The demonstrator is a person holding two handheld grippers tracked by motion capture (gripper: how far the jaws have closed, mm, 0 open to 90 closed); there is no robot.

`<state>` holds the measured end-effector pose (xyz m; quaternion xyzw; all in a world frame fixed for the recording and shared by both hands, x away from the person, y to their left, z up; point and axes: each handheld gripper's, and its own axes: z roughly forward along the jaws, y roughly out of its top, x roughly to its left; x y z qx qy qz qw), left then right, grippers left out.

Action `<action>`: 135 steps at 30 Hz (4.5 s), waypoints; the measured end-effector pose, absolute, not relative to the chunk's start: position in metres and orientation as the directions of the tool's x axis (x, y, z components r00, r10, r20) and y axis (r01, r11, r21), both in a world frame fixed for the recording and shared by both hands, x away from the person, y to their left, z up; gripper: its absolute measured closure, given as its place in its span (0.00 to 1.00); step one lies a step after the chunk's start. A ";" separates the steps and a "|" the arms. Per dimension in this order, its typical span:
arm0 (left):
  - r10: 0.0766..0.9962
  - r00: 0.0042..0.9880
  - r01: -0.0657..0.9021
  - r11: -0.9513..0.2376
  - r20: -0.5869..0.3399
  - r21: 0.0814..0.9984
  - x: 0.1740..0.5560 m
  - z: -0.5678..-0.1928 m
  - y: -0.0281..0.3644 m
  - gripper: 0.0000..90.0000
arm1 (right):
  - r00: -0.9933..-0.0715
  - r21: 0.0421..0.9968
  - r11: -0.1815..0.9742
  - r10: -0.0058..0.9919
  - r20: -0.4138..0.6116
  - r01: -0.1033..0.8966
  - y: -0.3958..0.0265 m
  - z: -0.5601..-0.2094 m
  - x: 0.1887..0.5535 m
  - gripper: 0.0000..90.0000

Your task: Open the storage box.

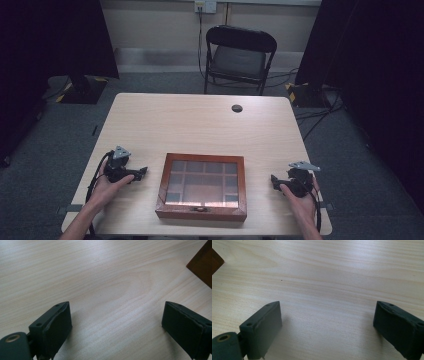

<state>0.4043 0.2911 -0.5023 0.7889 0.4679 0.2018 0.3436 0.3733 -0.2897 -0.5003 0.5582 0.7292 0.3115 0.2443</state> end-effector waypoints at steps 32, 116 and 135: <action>0.874 0.486 0.598 -0.328 -0.006 0.731 0.405 -0.502 0.291 0.09 | -0.391 0.740 0.149 0.905 0.165 0.656 -0.270 -0.472 0.363 0.47; 0.863 0.504 0.605 -0.333 -0.024 0.723 0.398 -0.497 0.290 0.18 | -0.931 0.737 0.569 0.243 0.273 0.364 -0.092 -0.441 0.319 0.89; 0.826 0.560 0.550 -0.317 -0.060 0.772 0.388 -0.484 0.283 0.21 | -0.941 0.732 0.591 0.222 0.256 0.339 -0.092 -0.439 0.321 0.92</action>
